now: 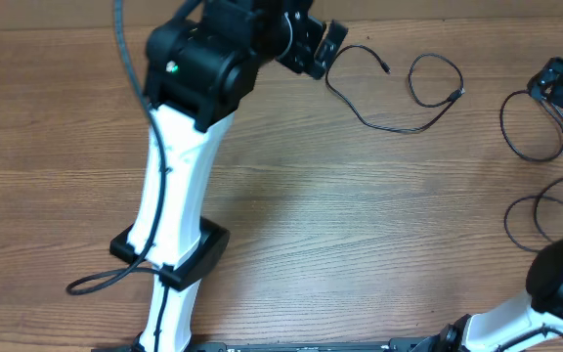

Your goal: Untangle cables

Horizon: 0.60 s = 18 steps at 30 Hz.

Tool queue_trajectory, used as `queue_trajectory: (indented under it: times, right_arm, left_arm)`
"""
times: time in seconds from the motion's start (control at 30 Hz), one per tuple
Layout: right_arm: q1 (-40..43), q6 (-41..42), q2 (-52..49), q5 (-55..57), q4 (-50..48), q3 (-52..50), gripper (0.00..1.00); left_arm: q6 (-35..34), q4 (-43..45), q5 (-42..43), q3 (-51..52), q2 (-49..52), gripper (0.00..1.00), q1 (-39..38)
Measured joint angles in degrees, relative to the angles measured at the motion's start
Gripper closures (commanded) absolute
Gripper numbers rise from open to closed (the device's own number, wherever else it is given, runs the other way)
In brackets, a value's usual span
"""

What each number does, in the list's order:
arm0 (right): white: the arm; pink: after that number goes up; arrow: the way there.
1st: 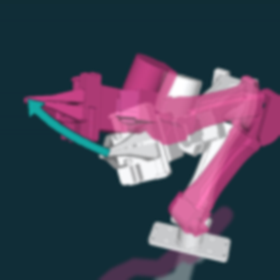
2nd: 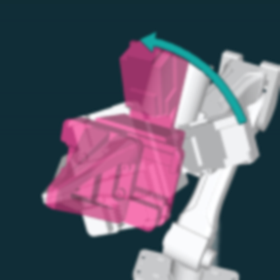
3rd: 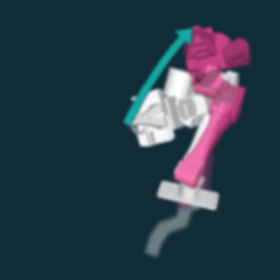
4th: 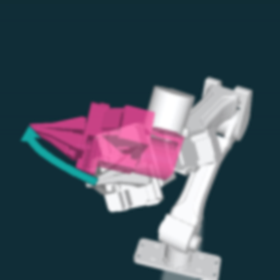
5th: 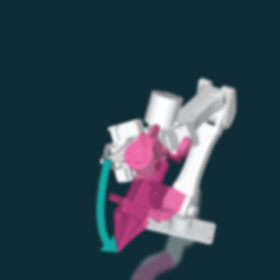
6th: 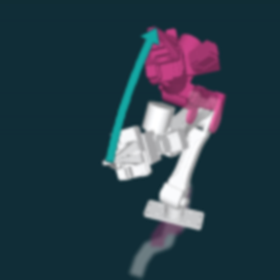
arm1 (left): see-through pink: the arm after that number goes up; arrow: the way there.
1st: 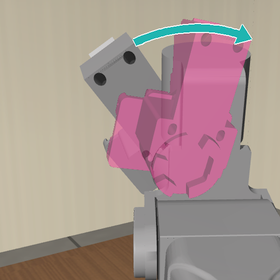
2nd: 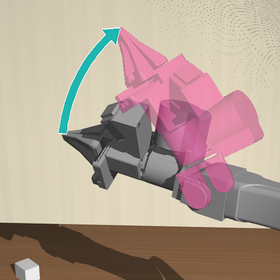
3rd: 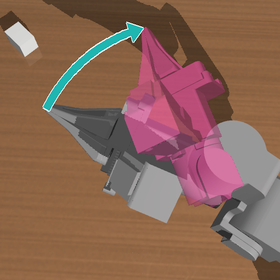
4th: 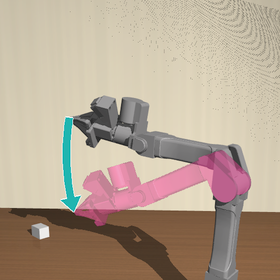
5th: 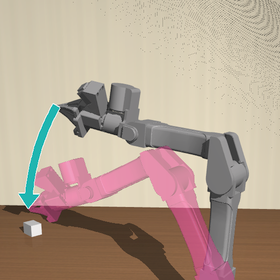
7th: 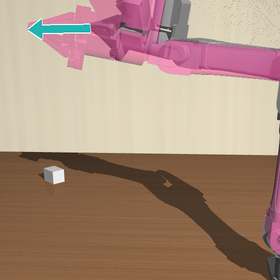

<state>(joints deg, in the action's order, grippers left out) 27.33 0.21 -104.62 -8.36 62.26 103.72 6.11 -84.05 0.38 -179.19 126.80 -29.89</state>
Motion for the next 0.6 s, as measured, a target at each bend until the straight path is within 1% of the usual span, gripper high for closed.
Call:
queue_trajectory:
  times: [0.13,0.23,0.33,0.47,0.6]
  right_arm:
    - [0.0,0.0,4.4,-0.4,2.4,0.0,0.0]
    - [0.0,0.0,7.4,-0.5,3.4,0.0,0.0]
    - [0.0,0.0,9.9,-0.5,4.3,0.0,0.0]
    - [0.0,0.0,11.4,-0.5,4.9,0.0,0.0]
    - [0.0,0.0,11.6,-0.5,5.2,0.0,0.0]
  left_arm:
    - [1.9,7.8,-1.0,0.0,-3.3,0.0,0.0]
    - [4.2,11.7,-1.5,-0.2,-5.2,0.0,0.0]
    - [6.6,12.0,-1.6,-0.4,-6.2,0.0,0.0]
    - [8.0,11.2,-2.0,-0.2,-6.4,0.0,0.0]
    - [8.8,12.3,-2.8,4.5,-9.2,0.0,0.0]
